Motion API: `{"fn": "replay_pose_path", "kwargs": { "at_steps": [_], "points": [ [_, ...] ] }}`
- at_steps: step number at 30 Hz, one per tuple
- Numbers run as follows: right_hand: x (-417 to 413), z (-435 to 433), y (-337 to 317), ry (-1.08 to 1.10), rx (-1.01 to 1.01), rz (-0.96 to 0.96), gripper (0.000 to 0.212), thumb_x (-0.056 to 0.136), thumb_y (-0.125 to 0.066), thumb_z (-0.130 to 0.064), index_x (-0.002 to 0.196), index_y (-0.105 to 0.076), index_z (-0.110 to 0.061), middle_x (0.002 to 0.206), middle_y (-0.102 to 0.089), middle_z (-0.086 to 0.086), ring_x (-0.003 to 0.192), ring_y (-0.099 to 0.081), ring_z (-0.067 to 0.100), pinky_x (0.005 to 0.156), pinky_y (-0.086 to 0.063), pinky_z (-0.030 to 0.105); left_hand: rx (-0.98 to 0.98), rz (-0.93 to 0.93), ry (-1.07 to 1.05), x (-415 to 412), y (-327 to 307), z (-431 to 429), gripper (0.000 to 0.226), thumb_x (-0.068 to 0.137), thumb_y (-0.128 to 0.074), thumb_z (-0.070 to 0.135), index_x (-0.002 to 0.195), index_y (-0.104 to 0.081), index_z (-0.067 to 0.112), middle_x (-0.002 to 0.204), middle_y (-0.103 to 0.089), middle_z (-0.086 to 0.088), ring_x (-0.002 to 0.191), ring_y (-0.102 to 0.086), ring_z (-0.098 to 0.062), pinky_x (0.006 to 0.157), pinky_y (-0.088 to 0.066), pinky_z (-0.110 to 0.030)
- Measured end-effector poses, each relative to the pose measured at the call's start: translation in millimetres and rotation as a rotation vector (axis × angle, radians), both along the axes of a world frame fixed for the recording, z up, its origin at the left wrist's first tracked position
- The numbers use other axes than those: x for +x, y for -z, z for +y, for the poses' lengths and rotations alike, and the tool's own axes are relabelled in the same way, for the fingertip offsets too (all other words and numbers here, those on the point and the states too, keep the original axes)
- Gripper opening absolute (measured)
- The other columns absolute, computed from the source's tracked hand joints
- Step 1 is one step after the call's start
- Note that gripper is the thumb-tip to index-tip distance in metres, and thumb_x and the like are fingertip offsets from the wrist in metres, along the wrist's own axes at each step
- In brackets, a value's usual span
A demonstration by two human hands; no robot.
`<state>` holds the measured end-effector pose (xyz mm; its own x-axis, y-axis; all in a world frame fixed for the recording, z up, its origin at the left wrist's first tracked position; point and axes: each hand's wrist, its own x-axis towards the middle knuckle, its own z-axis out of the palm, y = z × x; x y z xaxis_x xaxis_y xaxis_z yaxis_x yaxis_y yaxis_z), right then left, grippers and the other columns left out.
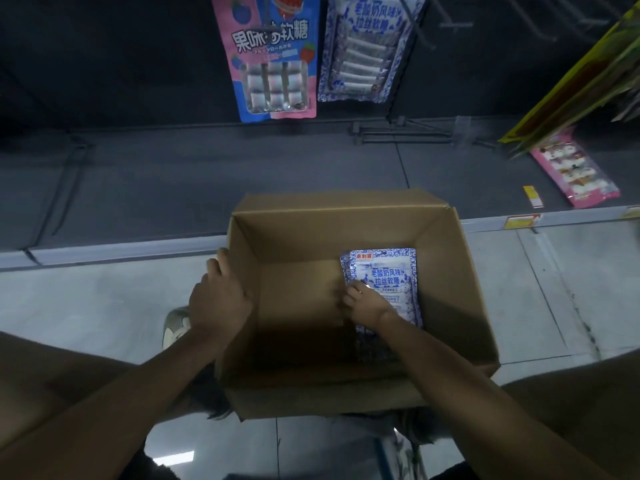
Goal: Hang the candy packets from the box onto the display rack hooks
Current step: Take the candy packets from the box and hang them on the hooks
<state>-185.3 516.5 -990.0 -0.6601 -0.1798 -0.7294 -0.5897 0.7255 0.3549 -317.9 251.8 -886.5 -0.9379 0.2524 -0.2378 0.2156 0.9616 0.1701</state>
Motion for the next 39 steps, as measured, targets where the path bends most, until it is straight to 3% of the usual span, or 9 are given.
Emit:
{"fn": "replay_pose_path", "kwargs": {
  "at_steps": [5,11,16,21,26,30,33,36,39],
  "points": [
    [9.0,16.4,-22.2,-0.103,0.007,0.081,0.036,0.103,-0.057,-0.022,0.136,-0.07,-0.02,0.151,-0.052,0.011,0.143,-0.04,0.039,0.128,0.001,0.065,-0.027,0.047,0.023,2.1,-2.4,0.7,0.064,0.099,-0.064,0.036,0.152,-0.042,0.008,0.136,-0.064,-0.017,0.105,-0.071,-0.036,0.087,-0.06,-0.043],
    [20.0,36.5,-88.0,-0.057,0.069,0.121,0.035,0.102,-0.061,-0.019,0.136,-0.067,-0.018,0.154,-0.05,0.009,0.141,-0.045,0.03,0.121,-0.029,0.047,0.017,0.218,0.131,-3.7,8.9,-3.0,0.059,0.088,-0.072,0.02,0.138,-0.055,-0.008,0.115,-0.07,-0.027,0.093,-0.071,-0.044,0.078,-0.06,-0.047],
    [26.3,46.1,-134.3,0.031,0.046,0.139,0.022,0.094,-0.072,-0.019,0.114,-0.077,-0.025,0.116,-0.074,-0.002,0.114,-0.063,0.024,0.104,-0.037,0.044,0.066,0.214,0.107,-0.7,1.7,6.4,0.056,0.094,-0.067,0.025,0.14,-0.054,-0.003,0.122,-0.068,-0.025,0.089,-0.072,-0.044,0.071,-0.061,-0.047],
    [30.9,46.2,-183.8,0.014,-0.029,0.358,0.02,0.091,-0.073,-0.022,0.112,-0.073,-0.024,0.102,-0.073,0.0,0.097,-0.066,0.025,0.095,-0.044,0.042,0.017,0.275,0.257,1.0,-12.2,10.3,0.058,0.095,-0.063,0.027,0.147,-0.052,0.004,0.137,-0.059,-0.027,0.116,-0.062,-0.048,0.094,-0.055,-0.057],
    [19.3,37.9,-232.4,0.088,-0.097,0.549,0.037,0.06,-0.093,-0.021,0.09,-0.074,-0.024,0.077,-0.068,0.0,0.069,-0.065,0.023,0.071,-0.046,0.036,0.294,0.057,0.272,22.1,-84.4,64.5,0.059,0.103,-0.035,0.063,0.12,-0.072,0.02,0.129,-0.067,-0.006,0.121,-0.06,-0.03,0.109,-0.043,-0.048],
    [3.3,25.8,-268.8,0.14,-0.122,0.656,0.037,0.064,-0.088,-0.014,0.094,-0.068,-0.018,0.08,-0.073,0.0,0.072,-0.069,0.022,0.072,-0.045,0.034,0.775,-0.295,0.323,30.4,-139.0,101.9,0.04,0.106,-0.043,0.034,0.121,-0.076,0.018,0.131,-0.071,0.001,0.125,-0.06,-0.012,0.101,-0.04,-0.022],
    [-5.9,24.0,-291.5,0.138,-0.146,0.751,0.04,0.054,-0.091,-0.014,0.085,-0.065,-0.016,0.067,-0.069,0.0,0.062,-0.066,0.022,0.065,-0.046,0.032,0.871,-0.453,0.377,40.8,-165.3,115.7,0.038,0.099,-0.046,0.024,0.123,-0.075,0.021,0.126,-0.072,0.005,0.116,-0.065,-0.007,0.09,-0.047,-0.015],
    [-11.9,26.2,-309.4,0.119,-0.163,0.843,0.05,0.051,-0.089,-0.009,0.089,-0.058,-0.015,0.065,-0.062,0.0,0.062,-0.062,0.025,0.065,-0.043,0.035,0.733,-0.257,0.525,44.2,-170.6,119.1,0.053,0.081,-0.053,0.034,0.132,-0.067,0.027,0.12,-0.067,0.009,0.111,-0.063,-0.011,0.097,-0.051,-0.034],
    [-16.4,31.7,-316.8,0.061,-0.214,0.941,0.05,0.059,-0.083,-0.005,0.097,-0.051,-0.015,0.068,-0.06,0.0,0.066,-0.059,0.026,0.071,-0.042,0.036,0.633,-0.062,0.541,39.5,-168.8,125.9,0.048,0.09,-0.065,0.037,0.137,-0.061,0.028,0.121,-0.065,0.007,0.11,-0.064,-0.018,0.091,-0.055,-0.041]
  ]
}}
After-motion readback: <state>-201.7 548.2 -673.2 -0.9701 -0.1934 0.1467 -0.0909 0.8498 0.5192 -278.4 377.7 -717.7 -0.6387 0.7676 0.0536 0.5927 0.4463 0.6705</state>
